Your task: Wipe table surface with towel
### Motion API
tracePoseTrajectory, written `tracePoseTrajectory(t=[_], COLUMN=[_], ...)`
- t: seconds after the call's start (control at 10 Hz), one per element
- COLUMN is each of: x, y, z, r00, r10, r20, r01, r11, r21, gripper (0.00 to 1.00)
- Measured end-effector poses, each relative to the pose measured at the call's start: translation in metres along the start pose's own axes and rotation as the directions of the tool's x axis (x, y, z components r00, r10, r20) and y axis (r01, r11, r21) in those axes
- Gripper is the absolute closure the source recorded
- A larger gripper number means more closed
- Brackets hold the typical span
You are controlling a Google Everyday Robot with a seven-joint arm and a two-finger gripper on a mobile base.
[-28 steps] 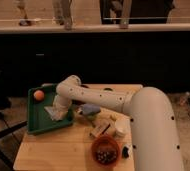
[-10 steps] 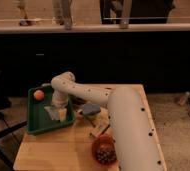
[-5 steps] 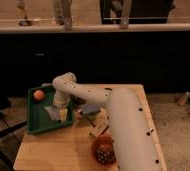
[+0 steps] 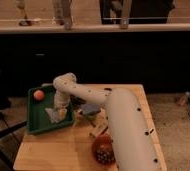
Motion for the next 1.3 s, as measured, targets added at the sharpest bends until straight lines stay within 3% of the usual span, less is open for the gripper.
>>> tracePoseTrajectory(t=[0.4,0.7,1.3], x=[-0.001,0.0,0.0], y=[0.003,0.01,0.009], z=[0.001,-0.002,-0.017], r00=[1.0,1.0,1.0], r10=[0.0,0.009,0.011], r20=[-0.003,-0.013,-0.017], r01=[0.0,-0.009,-0.009], r11=[1.0,1.0,0.997], r21=[-0.002,0.006,0.078], gripper=[0.98,1.0,1.0])
